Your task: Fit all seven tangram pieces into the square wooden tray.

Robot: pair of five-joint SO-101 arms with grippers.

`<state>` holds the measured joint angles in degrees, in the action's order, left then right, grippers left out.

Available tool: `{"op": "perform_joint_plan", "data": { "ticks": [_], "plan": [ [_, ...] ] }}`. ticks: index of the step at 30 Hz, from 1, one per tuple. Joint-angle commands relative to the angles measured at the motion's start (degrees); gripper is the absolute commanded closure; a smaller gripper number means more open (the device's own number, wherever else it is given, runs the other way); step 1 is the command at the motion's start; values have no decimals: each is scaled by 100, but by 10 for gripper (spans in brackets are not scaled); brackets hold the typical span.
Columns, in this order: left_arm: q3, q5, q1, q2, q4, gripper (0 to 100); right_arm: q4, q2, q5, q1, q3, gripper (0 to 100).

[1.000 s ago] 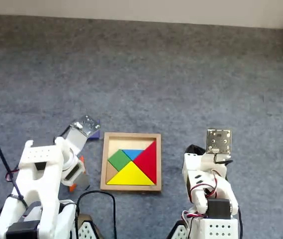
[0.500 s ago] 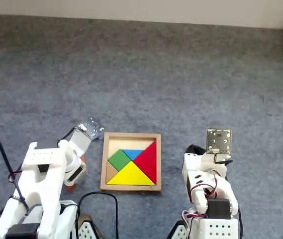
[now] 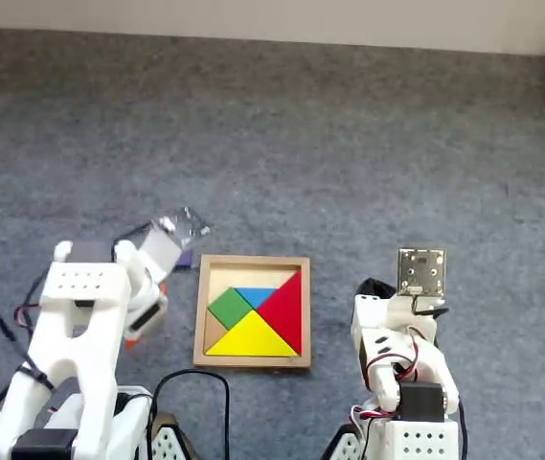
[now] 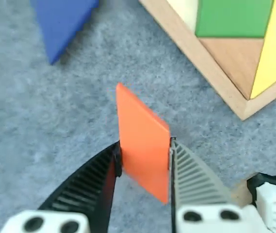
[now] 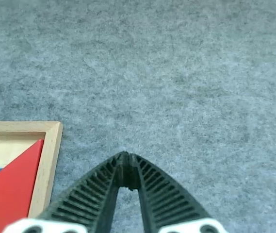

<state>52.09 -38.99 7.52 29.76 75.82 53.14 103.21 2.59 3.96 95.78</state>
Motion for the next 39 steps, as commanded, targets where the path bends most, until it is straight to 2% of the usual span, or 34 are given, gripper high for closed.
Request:
{"op": "perform_joint_plan", "data": {
  "ticks": [1, 5, 13, 18, 22, 27, 34, 39],
  "plan": [
    [-1147, -26, -154, 66, 475, 930, -101, 13, -53, -101, 541, 993],
    [-1429, -35, -611, 57, 510, 930, -101, 13, -53, -101, 541, 993],
    [-1446, -62, -2088, 48, 466, 930, -101, 13, -53, -101, 541, 993],
    [-1437, -475, -2818, 48, 448, 930, -101, 13, -53, -101, 541, 993],
    [-1473, -492, -2949, -224, -88, 930, -101, 13, -53, -101, 541, 993],
    [-1657, -844, -2958, -1297, -730, 930, -101, 13, -53, -101, 541, 993],
    [-3020, -853, -2967, -2844, -721, 930, -101, 13, -53, -101, 541, 993],
    [-3767, -1116, -3213, -3732, -563, 930, -101, 13, -53, -101, 541, 993]
  ]
}}
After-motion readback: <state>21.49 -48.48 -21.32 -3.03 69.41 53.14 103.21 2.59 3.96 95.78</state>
